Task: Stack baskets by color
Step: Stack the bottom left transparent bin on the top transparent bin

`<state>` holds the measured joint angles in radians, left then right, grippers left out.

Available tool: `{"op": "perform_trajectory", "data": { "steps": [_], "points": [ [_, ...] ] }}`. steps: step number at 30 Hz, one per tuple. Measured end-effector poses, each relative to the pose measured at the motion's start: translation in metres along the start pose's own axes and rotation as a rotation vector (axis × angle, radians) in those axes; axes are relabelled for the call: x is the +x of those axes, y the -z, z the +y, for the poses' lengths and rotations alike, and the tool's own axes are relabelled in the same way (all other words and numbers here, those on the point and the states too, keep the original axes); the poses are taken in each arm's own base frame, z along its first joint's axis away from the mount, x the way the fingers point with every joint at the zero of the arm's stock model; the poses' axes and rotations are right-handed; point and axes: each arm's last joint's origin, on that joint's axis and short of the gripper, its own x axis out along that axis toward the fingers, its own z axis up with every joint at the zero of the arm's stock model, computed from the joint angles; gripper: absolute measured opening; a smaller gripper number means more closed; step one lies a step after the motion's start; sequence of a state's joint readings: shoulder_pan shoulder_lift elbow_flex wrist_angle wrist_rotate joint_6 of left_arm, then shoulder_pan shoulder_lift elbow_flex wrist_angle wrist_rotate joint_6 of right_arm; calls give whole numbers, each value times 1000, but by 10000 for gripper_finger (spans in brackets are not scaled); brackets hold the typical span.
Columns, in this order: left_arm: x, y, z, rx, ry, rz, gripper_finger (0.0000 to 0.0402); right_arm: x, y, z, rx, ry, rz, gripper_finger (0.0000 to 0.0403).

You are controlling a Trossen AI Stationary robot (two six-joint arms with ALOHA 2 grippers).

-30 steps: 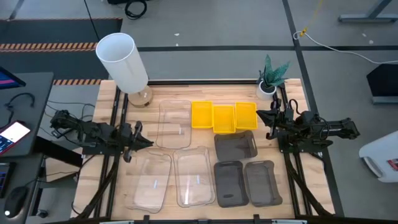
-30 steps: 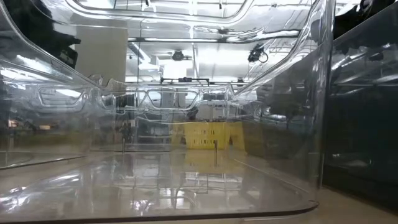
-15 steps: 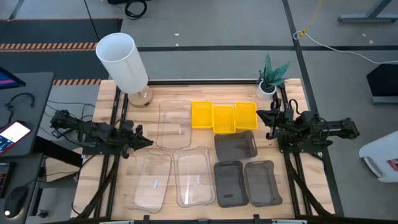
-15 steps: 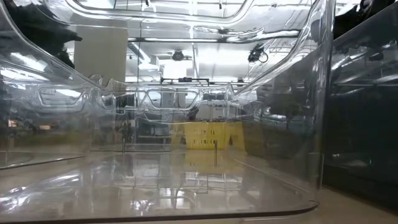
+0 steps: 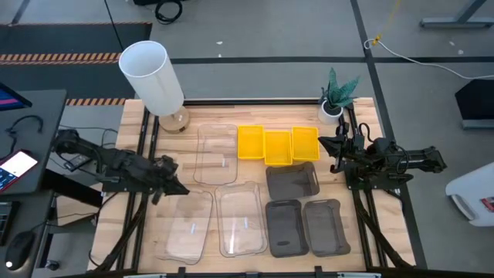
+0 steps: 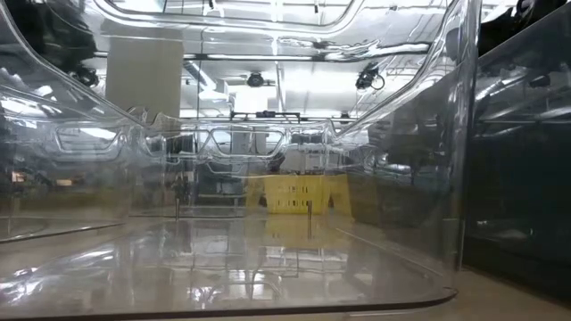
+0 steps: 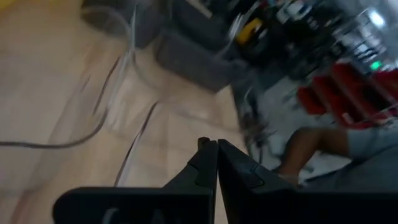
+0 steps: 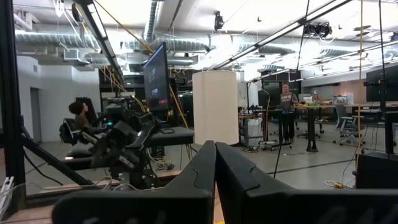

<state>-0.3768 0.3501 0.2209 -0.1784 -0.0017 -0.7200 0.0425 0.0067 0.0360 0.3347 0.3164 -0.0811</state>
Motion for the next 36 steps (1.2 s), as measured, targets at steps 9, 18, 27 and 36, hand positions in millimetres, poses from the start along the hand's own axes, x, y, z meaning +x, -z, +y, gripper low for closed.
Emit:
{"op": "perform_trajectory", "data": {
  "steps": [9,18,27,36],
  "points": [
    [8,-17,-17,6,-161,203,16,0,0,0,0,0,0,16],
    [22,-23,-42,216,-183,394,31,0,0,0,0,0,1,16],
    [28,-40,-71,304,-363,557,45,0,0,0,0,0,1,16],
    [36,-34,-63,231,-503,644,59,0,0,0,0,0,0,16]
  ]
}}
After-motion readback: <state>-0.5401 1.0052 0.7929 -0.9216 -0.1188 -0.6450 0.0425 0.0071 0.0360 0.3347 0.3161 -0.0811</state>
